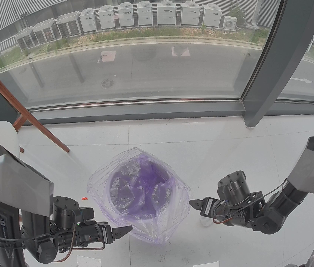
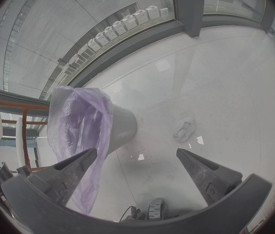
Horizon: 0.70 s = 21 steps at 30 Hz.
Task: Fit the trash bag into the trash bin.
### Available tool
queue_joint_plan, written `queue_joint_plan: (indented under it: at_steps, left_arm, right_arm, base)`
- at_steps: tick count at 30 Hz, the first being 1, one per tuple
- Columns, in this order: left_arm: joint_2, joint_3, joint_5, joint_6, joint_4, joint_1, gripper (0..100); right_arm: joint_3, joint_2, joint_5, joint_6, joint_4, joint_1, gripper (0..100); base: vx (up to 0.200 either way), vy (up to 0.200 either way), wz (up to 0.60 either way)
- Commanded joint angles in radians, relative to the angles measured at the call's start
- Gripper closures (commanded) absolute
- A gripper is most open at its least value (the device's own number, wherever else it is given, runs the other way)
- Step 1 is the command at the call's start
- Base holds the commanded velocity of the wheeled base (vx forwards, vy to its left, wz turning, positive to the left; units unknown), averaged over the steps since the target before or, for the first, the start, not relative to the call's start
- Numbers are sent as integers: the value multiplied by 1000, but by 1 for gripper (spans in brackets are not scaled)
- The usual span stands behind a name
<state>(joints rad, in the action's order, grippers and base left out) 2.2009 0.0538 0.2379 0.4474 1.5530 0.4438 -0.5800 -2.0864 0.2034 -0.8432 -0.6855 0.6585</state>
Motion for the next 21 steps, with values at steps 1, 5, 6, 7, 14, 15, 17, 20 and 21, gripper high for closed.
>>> queue_joint_plan:
  at_steps: [1, 5, 6, 7, 14, 15, 17, 20, 21]
  left_arm:
    - [-334, -49, -42, 108, 18, 6, 0]
    - [-457, -54, -103, 221, -21, 13, 0]
    - [-498, -54, -115, 234, -36, 13, 0]
    - [-518, -54, -118, 232, -47, 13, 0]
    - [-659, -54, -173, 231, -220, 15, 0]
    - [-691, -54, -173, 231, -257, 16, 0]
    - [-750, -54, -173, 226, -340, 18, 0]
    - [-839, -54, -175, 198, -453, 15, 0]
    - [-845, -54, -177, 195, -459, 15, 0]
  right_arm:
    - [163, 135, -42, 41, 0, -208, 0]
    - [187, 157, -108, 99, 0, -309, 0]
    - [183, 154, -119, 128, 0, -335, 0]
    - [178, 147, -122, 158, 0, -352, 0]
    - [150, -50, -188, 408, -215, -436, 0]
    - [138, -80, -190, 426, -256, -441, 0]
    - [97, -139, -191, 460, -328, -445, 0]
    - [2, -250, -196, 527, -393, -459, 0]
    - [-4, -258, -196, 533, -394, -459, 0]
  base:
    - [0, 0, 0]
    - [-150, 0, 0]
    - [-200, 0, 0]
    - [-200, 0, 0]
    - [-200, 0, 0]
    - [-200, 0, 0]
    - [-200, 0, 0]
    - [-200, 0, 0]
    - [-200, 0, 0]
